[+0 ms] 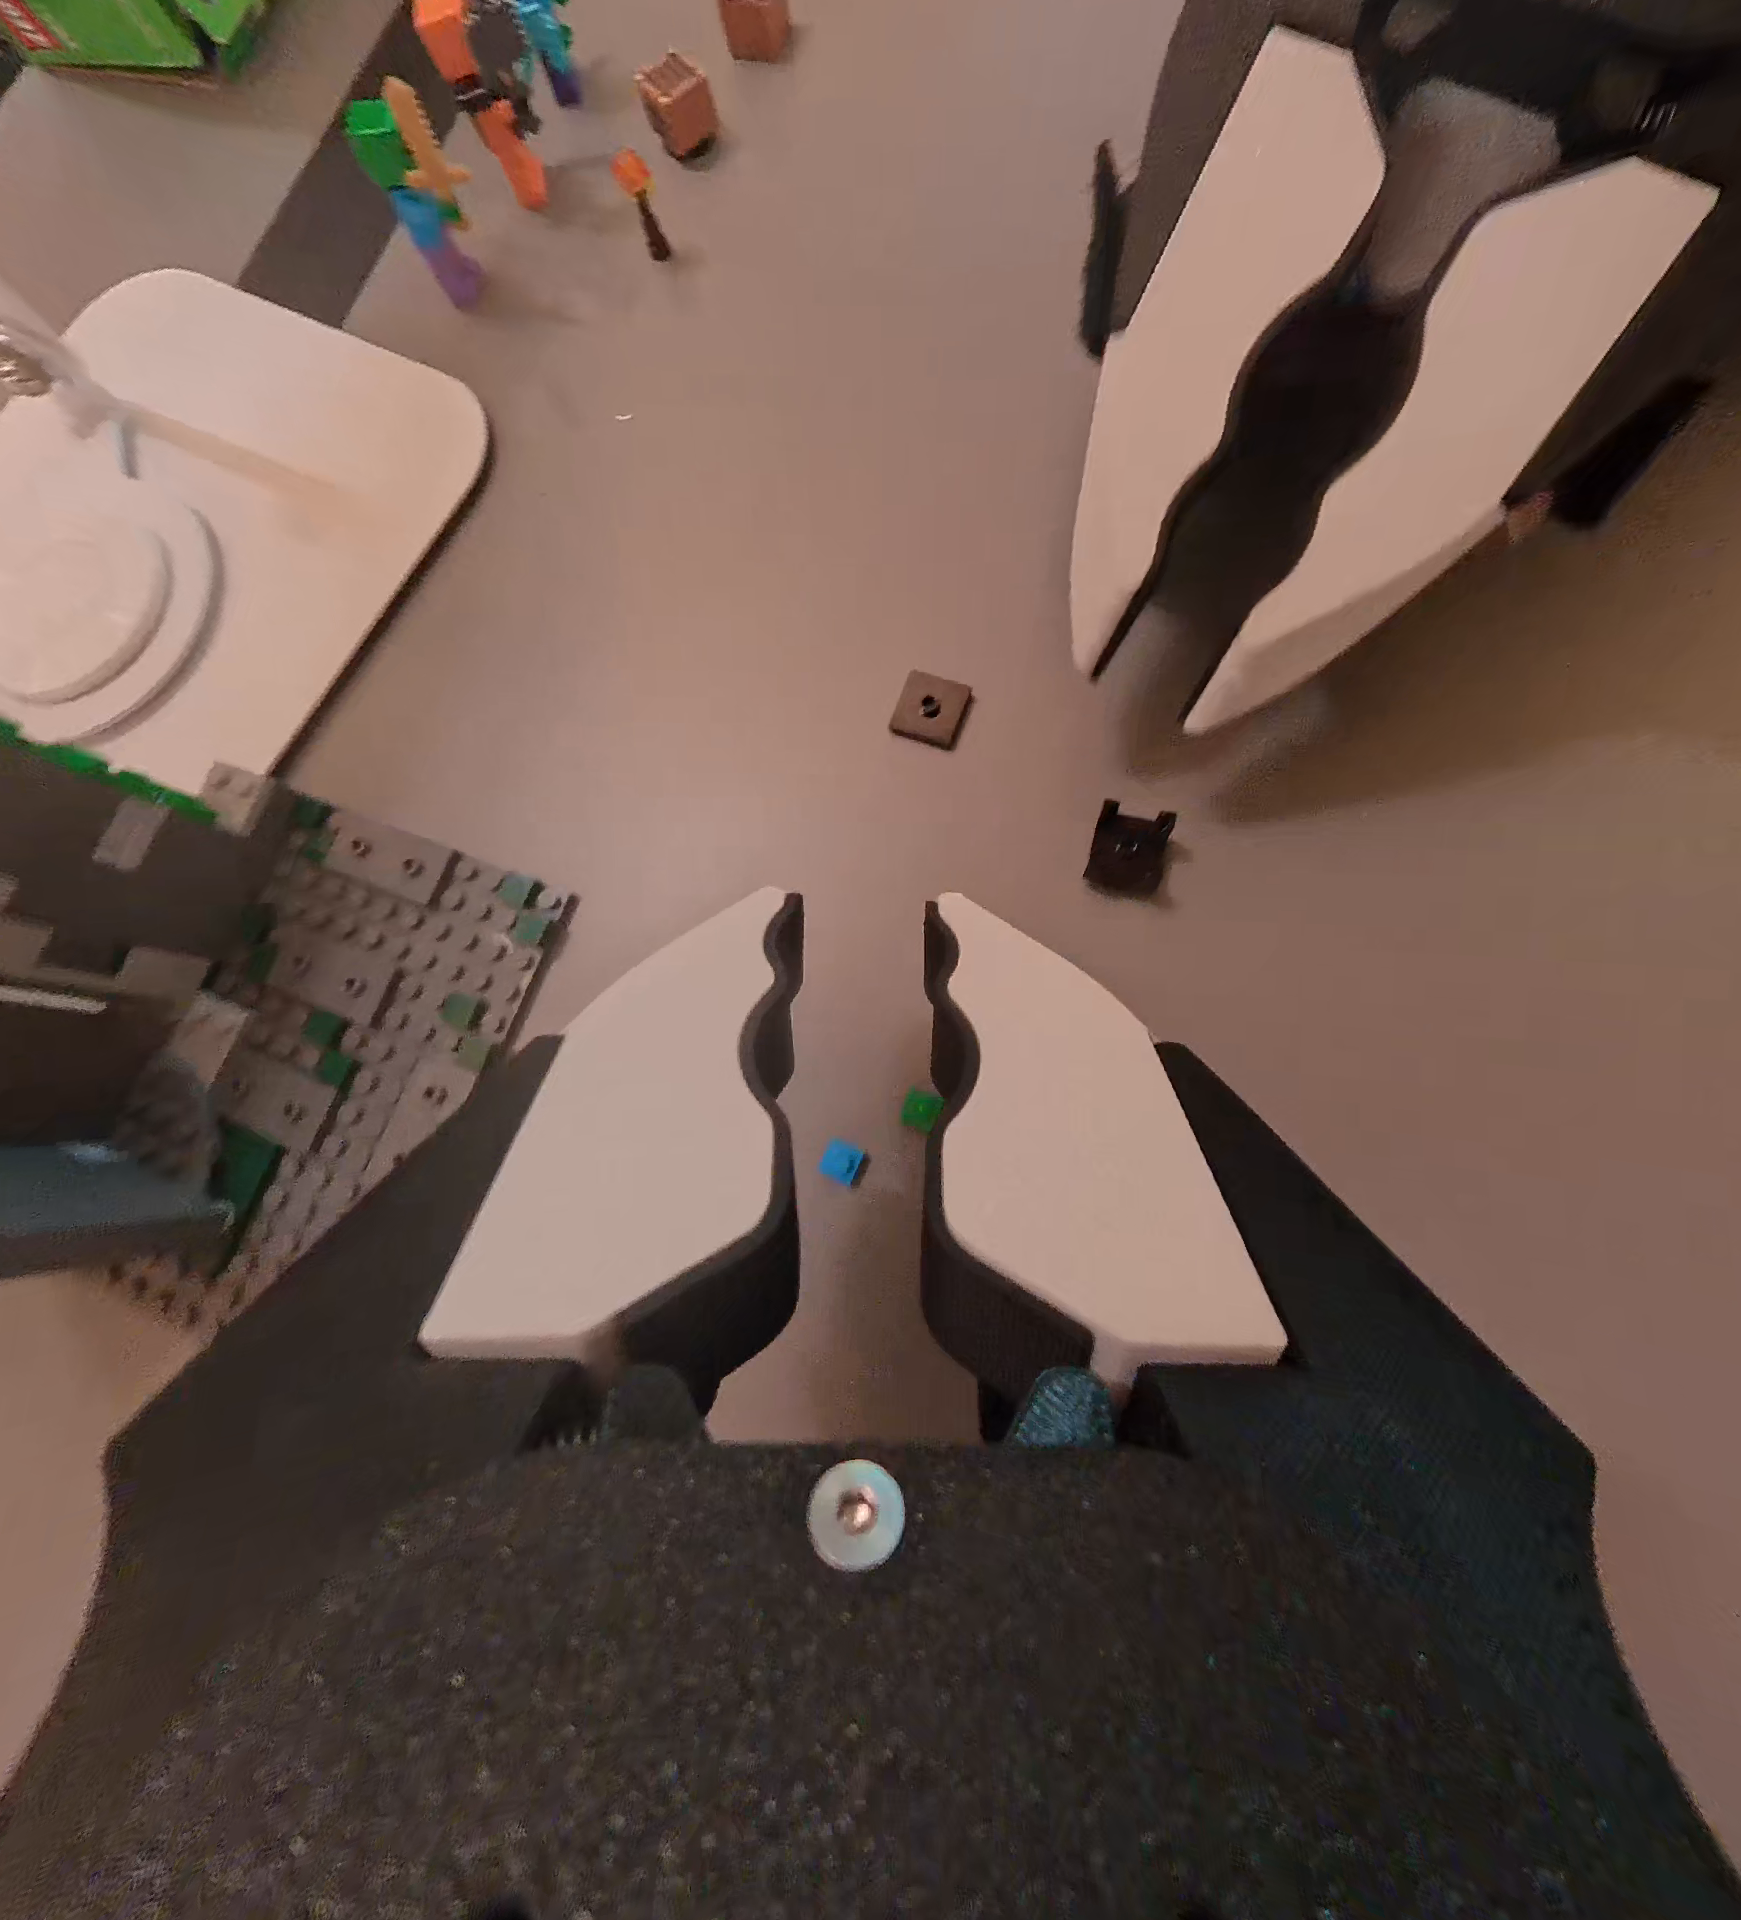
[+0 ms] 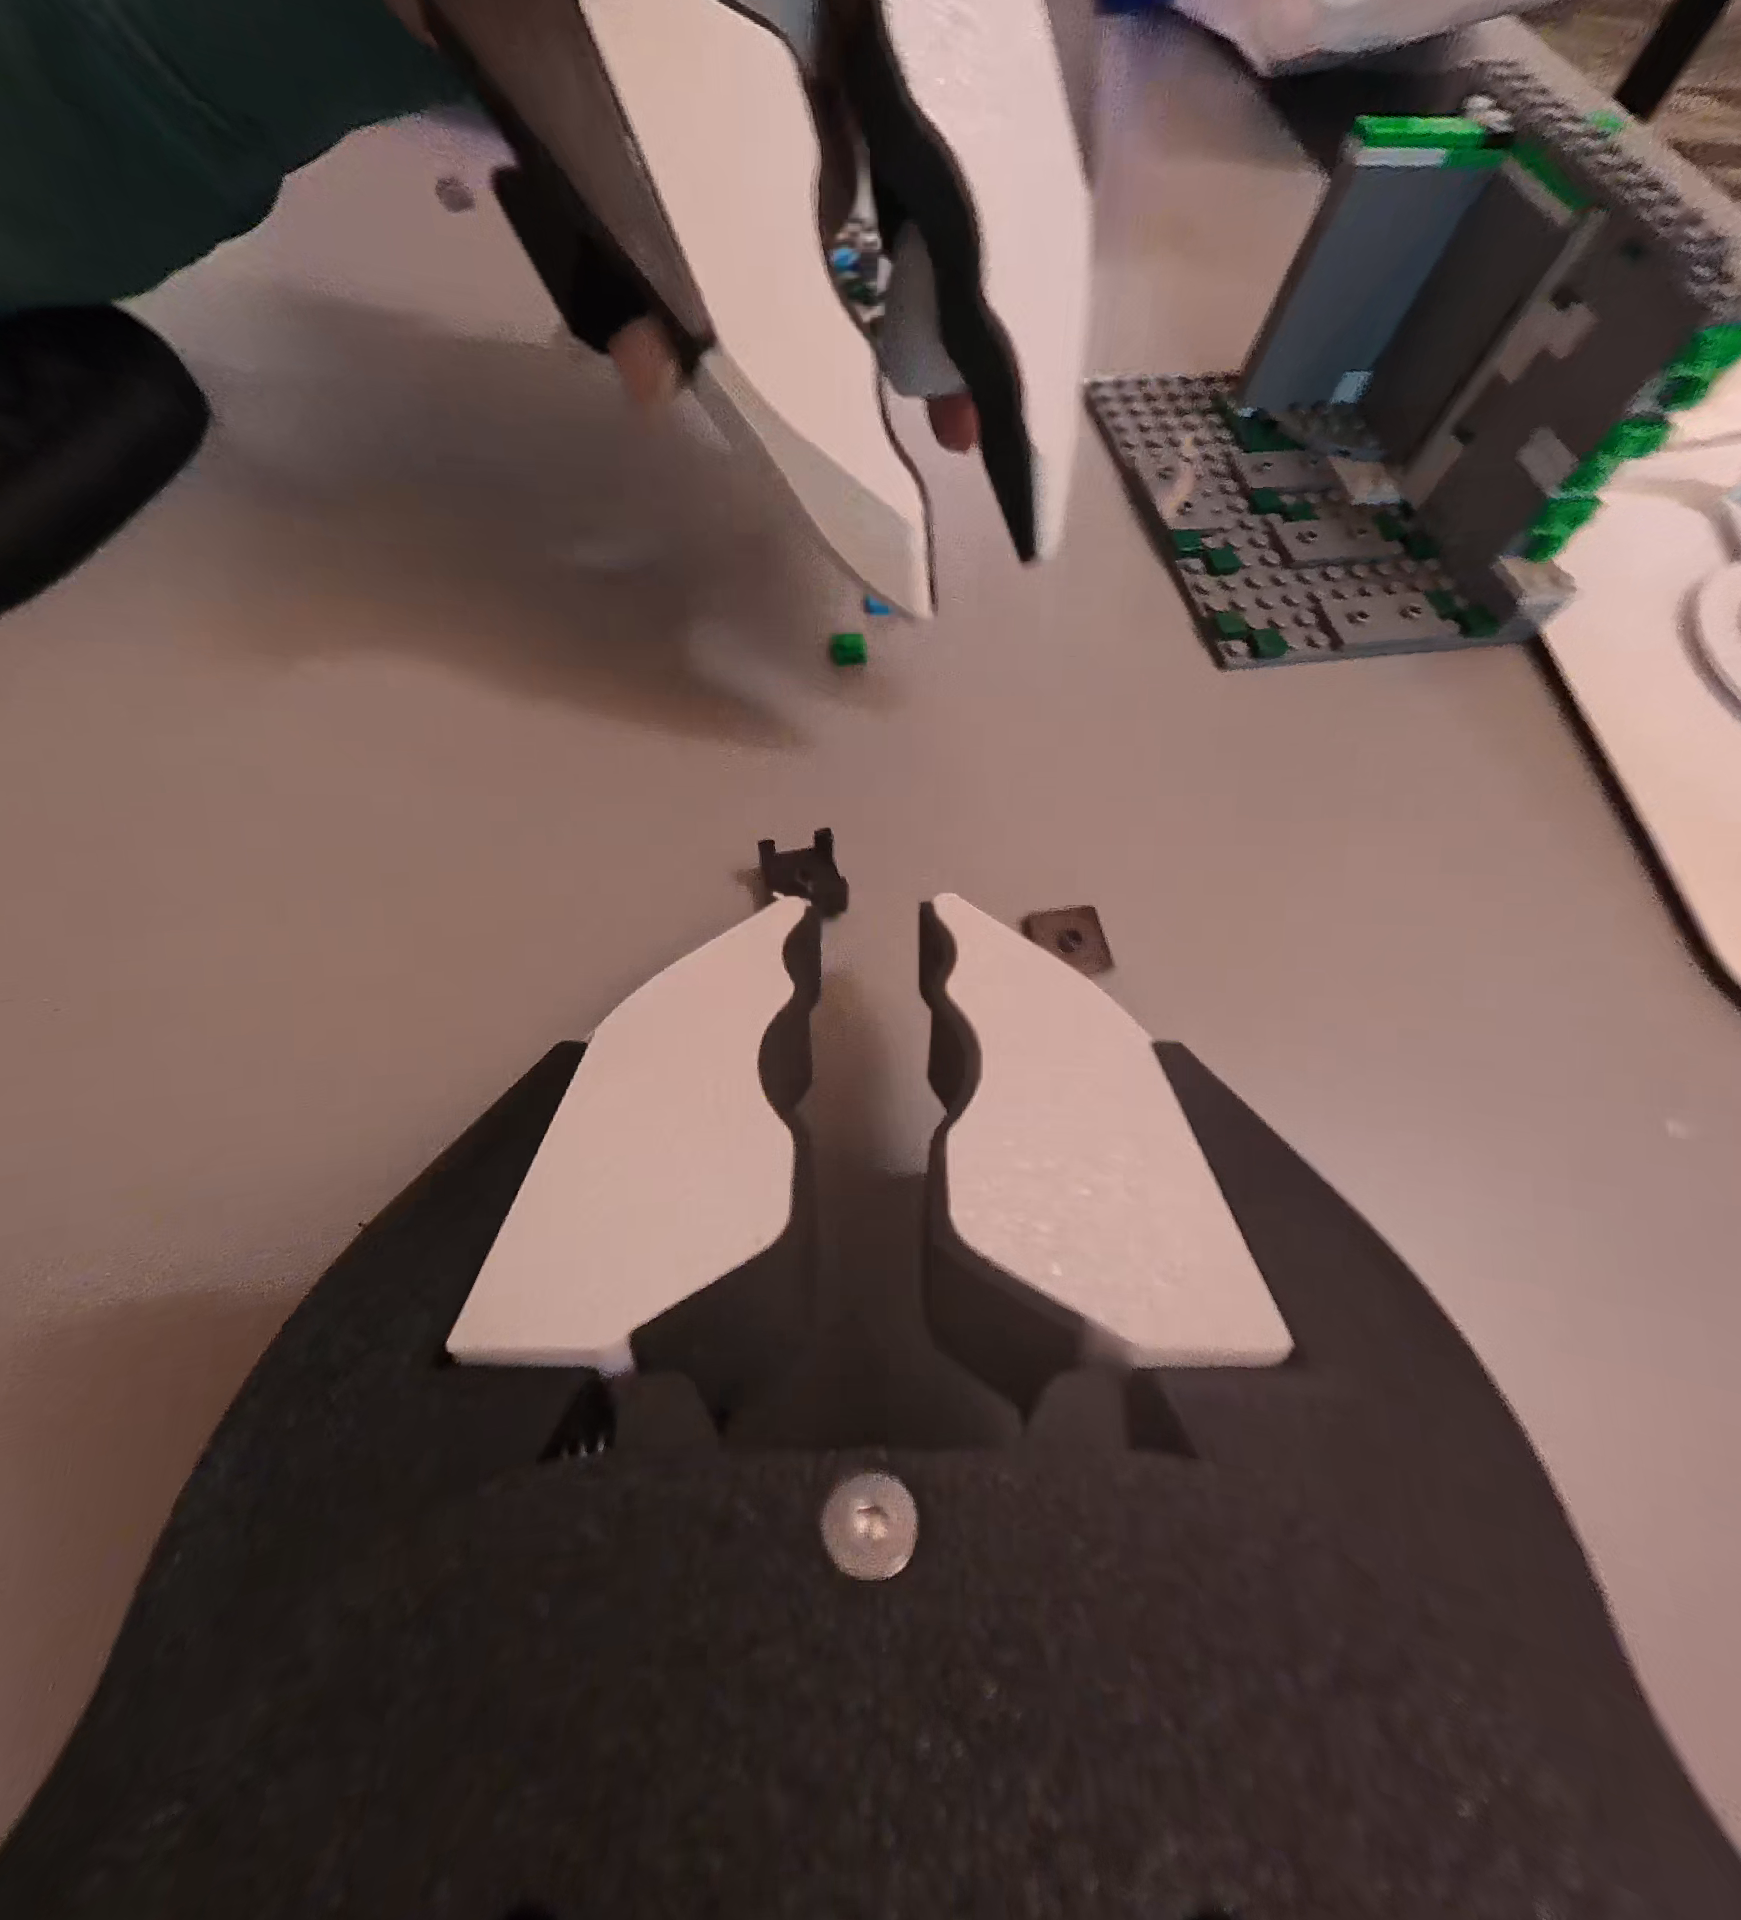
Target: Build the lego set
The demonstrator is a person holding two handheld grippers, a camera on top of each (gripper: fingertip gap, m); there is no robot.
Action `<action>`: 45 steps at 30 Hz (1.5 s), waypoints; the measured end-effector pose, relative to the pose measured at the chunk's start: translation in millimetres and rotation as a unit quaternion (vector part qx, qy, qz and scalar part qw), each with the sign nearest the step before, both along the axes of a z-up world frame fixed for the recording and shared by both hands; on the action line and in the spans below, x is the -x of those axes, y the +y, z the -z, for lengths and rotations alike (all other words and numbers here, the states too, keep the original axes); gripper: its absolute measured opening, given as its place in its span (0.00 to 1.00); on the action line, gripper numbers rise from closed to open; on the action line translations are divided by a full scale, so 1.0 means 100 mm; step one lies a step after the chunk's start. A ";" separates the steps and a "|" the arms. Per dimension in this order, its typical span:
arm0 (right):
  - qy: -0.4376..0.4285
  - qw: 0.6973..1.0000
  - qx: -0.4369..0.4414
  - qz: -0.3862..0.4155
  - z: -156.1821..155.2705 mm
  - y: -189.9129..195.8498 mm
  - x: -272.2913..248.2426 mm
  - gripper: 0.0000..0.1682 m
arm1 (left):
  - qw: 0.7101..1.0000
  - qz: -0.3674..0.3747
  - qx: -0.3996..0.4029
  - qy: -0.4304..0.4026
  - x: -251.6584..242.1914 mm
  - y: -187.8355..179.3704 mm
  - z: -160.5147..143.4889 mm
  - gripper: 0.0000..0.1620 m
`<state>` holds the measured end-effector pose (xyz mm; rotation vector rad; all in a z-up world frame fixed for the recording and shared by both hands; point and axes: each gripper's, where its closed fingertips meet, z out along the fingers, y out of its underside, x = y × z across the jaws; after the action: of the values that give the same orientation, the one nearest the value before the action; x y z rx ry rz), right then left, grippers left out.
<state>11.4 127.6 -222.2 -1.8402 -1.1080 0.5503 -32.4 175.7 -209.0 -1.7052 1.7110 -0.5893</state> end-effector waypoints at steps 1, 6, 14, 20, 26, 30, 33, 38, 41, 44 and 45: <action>0.011 1.000 -0.003 0.010 -0.03 0.00 -0.06 0.11 | 1.000 -0.008 -0.002 -0.004 0.05 0.02 -0.02 0.13; 0.093 0.995 -0.004 0.046 -0.27 0.05 -0.22 0.11 | 0.999 -0.043 -0.008 -0.019 0.40 0.06 0.01 0.14; 0.126 0.991 0.019 0.036 -0.27 0.05 -0.21 0.11 | 0.999 -0.044 0.016 -0.017 0.59 0.04 0.25 0.15; 0.117 0.993 0.023 0.026 -0.24 0.02 -0.17 0.11 | 1.000 -0.009 0.014 0.025 0.51 0.10 0.40 0.15; 0.118 0.992 0.029 0.023 -0.24 0.01 -0.17 0.10 | 0.998 0.024 0.042 0.027 0.45 0.05 0.41 0.11; 0.113 0.993 0.031 0.020 -0.22 0.00 -0.16 0.10 | 0.998 0.030 0.052 0.027 0.43 0.05 0.41 0.10; 0.109 0.993 0.032 0.019 -0.21 0.00 -0.16 0.10 | 0.997 0.036 0.055 0.027 0.41 0.03 0.41 0.07; 0.107 0.994 0.034 0.018 -0.20 0.00 -0.15 0.10 | 0.998 0.044 0.047 0.027 0.40 -0.01 0.42 0.02; 0.106 0.994 0.036 0.018 -0.20 0.00 -0.15 0.10 | 0.998 0.043 0.040 0.029 0.41 -0.01 0.42 0.00; 0.105 0.994 0.037 0.017 -0.20 0.00 -0.15 0.10 | 0.998 0.042 0.039 0.029 0.41 -0.01 0.42 0.00; 0.104 0.994 0.037 0.017 -0.19 0.00 -0.15 0.10 | 0.998 0.042 0.038 0.030 0.41 -0.01 0.42 0.00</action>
<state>26.2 127.2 -202.8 -1.8151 -0.9254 0.7546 -73.4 174.8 -250.9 -1.7259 1.8303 -0.6560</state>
